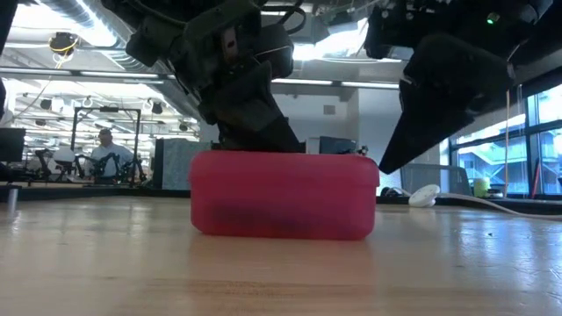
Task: Pick & place school supplies into a supply box
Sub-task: Close the red supply box, then return to Home Position
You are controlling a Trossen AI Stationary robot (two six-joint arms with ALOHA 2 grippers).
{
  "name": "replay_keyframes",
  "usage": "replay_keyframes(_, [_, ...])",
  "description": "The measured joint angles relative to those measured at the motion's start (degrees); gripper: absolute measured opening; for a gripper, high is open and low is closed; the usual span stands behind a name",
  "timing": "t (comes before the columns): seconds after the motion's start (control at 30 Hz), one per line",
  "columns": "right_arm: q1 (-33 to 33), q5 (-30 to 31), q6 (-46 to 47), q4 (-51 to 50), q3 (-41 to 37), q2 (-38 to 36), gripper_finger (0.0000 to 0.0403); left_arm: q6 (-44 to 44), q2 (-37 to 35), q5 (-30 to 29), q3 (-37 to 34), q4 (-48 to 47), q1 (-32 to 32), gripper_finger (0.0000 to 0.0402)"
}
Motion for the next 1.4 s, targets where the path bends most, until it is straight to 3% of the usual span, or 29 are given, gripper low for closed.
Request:
replay_keyframes(0.5, [-0.1, 0.1, -0.2, -0.9, 0.4, 0.0, 0.0171, -2.5, 0.1, -2.8, -0.1, 1.2, 0.8, 0.0086])
replay_keyframes(0.7, [0.0, 0.6, -2.2, -1.3, 0.4, -0.9, 0.0171, -1.6, -1.6, 1.3, 0.1, 0.7, 1.6, 0.0086])
replay_keyframes(0.87, [0.2, -2.1, -10.4, -2.0, 0.4, -3.9, 0.0171, 0.6, -6.5, 4.4, 0.2, 1.2, 1.7, 0.0086])
replay_keyframes(1.1, [0.6, -3.9, -27.5, -1.6, 0.5, -6.6, 0.0171, 7.8, -16.2, 4.1, 0.3, -0.9, 2.2, 0.0086])
replay_keyframes(1.4, [-4.2, -8.9, -31.6, -4.5, -0.7, -10.3, 0.0171, 12.4, -21.1, 3.4, 0.3, -7.4, 2.7, 0.0086])
